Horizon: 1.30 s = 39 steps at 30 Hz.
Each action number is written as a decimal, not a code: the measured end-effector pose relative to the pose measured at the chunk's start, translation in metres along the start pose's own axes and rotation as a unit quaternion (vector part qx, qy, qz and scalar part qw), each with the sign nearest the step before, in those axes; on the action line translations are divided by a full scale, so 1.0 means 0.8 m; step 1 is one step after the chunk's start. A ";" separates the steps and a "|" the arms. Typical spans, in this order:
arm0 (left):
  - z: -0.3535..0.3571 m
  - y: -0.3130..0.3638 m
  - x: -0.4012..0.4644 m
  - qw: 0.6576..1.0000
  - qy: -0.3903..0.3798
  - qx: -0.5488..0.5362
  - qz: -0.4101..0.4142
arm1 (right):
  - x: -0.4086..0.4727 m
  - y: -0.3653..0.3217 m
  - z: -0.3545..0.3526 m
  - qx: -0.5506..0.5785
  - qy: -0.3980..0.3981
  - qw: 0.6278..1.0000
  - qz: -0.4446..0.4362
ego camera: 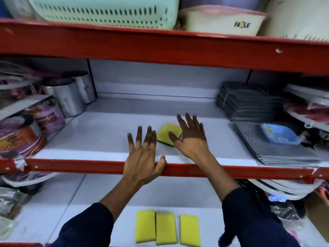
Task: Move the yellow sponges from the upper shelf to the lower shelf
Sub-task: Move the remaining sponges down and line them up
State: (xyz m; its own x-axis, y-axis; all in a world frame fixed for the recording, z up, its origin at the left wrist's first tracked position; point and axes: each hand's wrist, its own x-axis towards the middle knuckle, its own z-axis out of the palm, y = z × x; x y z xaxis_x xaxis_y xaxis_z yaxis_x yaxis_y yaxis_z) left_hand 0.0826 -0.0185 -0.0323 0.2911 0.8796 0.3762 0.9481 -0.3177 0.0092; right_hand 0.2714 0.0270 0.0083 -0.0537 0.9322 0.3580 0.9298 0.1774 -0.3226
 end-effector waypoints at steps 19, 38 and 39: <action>-0.009 -0.011 0.008 1.000 0.013 0.023 0.008 | -0.031 0.042 -0.046 -0.006 0.016 0.992 -0.122; -0.005 -0.004 0.004 0.999 0.013 0.029 0.014 | -0.264 0.194 0.066 -0.038 -0.170 0.968 -0.183; -0.003 -0.005 0.003 0.999 0.015 0.028 0.012 | -0.267 0.202 0.080 -0.047 -0.193 0.967 -0.161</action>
State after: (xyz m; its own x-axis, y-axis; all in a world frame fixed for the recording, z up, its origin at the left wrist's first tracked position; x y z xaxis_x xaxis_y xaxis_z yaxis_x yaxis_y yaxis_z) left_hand 0.0792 -0.0162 -0.0289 0.3100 0.8607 0.4038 0.9471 -0.3168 -0.0517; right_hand 0.4097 -0.1232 -0.1762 -0.4616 0.8845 0.0674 0.8698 0.4662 -0.1613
